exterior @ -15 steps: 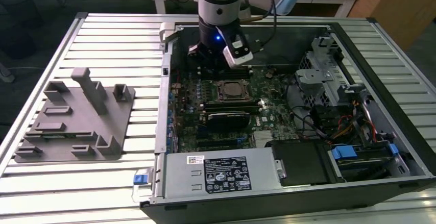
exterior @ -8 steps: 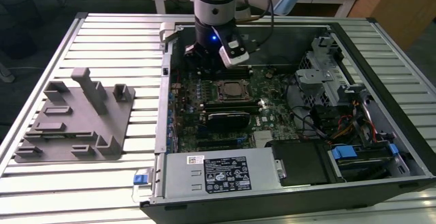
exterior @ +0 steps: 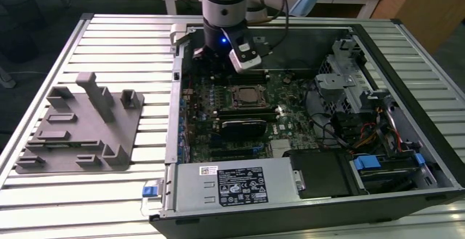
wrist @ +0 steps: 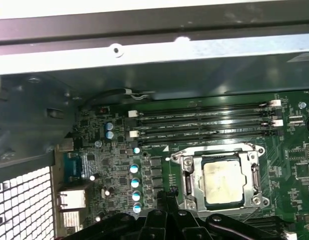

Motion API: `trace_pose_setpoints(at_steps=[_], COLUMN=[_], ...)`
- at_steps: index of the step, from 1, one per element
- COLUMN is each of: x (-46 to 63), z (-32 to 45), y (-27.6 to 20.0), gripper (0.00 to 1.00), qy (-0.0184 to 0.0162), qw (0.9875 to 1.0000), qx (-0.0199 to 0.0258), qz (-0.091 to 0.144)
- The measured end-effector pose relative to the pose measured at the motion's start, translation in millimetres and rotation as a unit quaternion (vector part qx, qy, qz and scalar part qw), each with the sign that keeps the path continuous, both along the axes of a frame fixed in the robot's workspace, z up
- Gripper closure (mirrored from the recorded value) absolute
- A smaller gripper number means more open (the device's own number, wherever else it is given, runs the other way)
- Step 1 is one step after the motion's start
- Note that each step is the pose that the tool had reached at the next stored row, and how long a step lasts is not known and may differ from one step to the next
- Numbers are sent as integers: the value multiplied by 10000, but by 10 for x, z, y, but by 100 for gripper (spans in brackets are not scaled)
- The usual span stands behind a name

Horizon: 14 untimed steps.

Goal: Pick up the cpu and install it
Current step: 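Install the first cpu locking lever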

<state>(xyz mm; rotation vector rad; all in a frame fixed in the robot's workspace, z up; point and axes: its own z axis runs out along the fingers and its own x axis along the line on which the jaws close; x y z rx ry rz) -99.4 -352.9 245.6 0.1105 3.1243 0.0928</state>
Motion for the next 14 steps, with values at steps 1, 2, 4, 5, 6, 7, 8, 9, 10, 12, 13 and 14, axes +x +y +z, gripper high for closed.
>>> trace_pose_setpoints(at_steps=[1, 2, 4, 5, 6, 7, 8, 9, 10, 12, 13, 14], x=[-11, -21, -41, -48, -53, -59, -65, -70, -75, -84, -88, -91], z=[0, -1, 0, -1, 0, -1, 0, -1, 0, 0, 0, -1], y=[0, 0, 0, 0, -1, 0, -1, -1, -1, -1, -1, -1], gripper=[89, 89, 89, 89, 89, 89, 89, 89, 89, 89, 89, 89], qy=[0, 0, 0, 0, 0, 0, 0, 0, 0, 0, 0, 0], qw=[10000, 10000, 10000, 10000, 10000, 10000, 9999, 9999, 9998, 9997, 9996, 9995], qx=[0, 1, 6, 28, 54, 83, 112, 145, 175, 240, 282, 326], qz=[0, 0, 0, 0, 0, 0, 0, 0, 0, 0, 0, 0])
